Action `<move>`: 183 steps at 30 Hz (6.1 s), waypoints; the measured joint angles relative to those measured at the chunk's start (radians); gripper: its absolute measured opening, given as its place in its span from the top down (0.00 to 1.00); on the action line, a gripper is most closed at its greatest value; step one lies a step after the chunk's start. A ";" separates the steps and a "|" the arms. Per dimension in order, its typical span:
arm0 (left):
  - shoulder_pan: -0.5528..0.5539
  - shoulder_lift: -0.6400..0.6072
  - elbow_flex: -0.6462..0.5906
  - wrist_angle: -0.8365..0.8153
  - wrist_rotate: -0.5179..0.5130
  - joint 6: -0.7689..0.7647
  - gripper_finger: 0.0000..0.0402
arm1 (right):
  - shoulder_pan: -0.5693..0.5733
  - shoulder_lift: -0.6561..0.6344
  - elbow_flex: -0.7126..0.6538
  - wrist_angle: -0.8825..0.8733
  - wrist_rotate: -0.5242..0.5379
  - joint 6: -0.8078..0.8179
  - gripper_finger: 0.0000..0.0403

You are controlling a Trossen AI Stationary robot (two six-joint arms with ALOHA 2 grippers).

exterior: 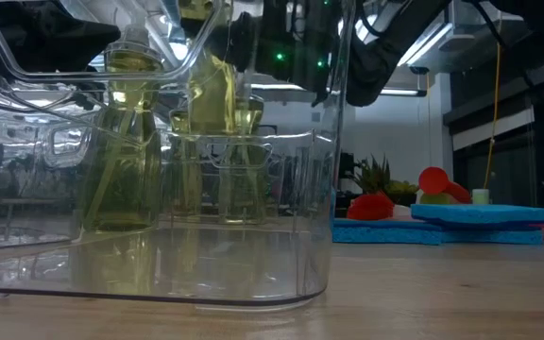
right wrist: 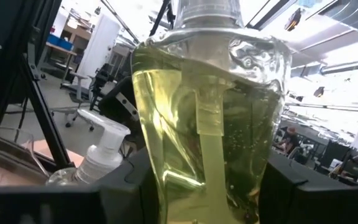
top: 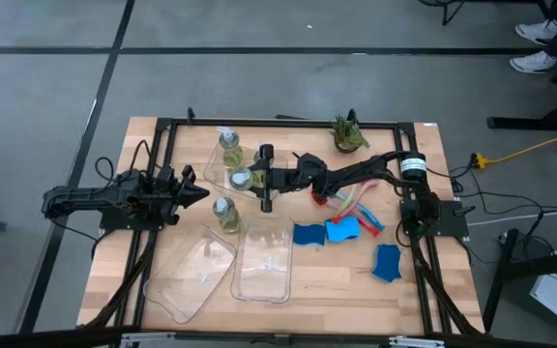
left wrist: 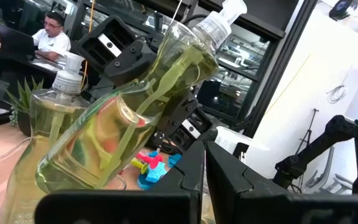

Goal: Pick & Place Kitchen Sink Supplies
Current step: Put the green soap dispenser into the top transparent bin

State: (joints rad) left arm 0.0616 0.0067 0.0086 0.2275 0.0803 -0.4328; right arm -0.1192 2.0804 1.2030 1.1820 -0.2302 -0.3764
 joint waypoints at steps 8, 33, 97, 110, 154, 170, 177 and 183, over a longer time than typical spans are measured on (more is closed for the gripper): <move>0.000 0.000 0.000 0.000 0.000 0.000 0.97 | 0.000 -0.001 -0.004 -0.003 -0.008 -0.027 0.57; 0.000 0.000 0.000 0.000 0.000 0.000 0.97 | 0.013 -0.110 -0.014 -0.125 -0.003 -0.116 0.57; 0.000 0.000 0.000 0.000 0.000 0.000 0.97 | 0.157 -0.427 -0.461 -0.049 0.712 0.120 0.57; 0.000 0.000 0.000 0.000 0.000 0.000 0.97 | 0.192 -0.440 -0.491 -0.160 0.652 0.193 0.57; 0.000 0.000 0.000 0.000 0.000 0.000 0.97 | -0.192 -0.047 -0.507 0.349 0.650 0.329 0.52; 0.000 0.000 0.000 0.000 0.000 0.000 0.97 | -0.115 -0.052 -0.505 0.275 0.683 0.308 0.49; 0.000 0.000 0.000 0.000 0.000 0.000 0.97 | -0.077 -0.052 -0.507 0.268 0.762 0.288 0.47; 0.000 0.000 0.000 0.000 0.000 0.000 0.97 | -0.056 -0.059 -0.511 0.238 0.801 0.264 0.36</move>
State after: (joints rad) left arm 0.0616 0.0064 0.0086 0.2272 0.0801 -0.4325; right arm -0.1749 2.0210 0.6918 1.4197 0.5709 -0.1127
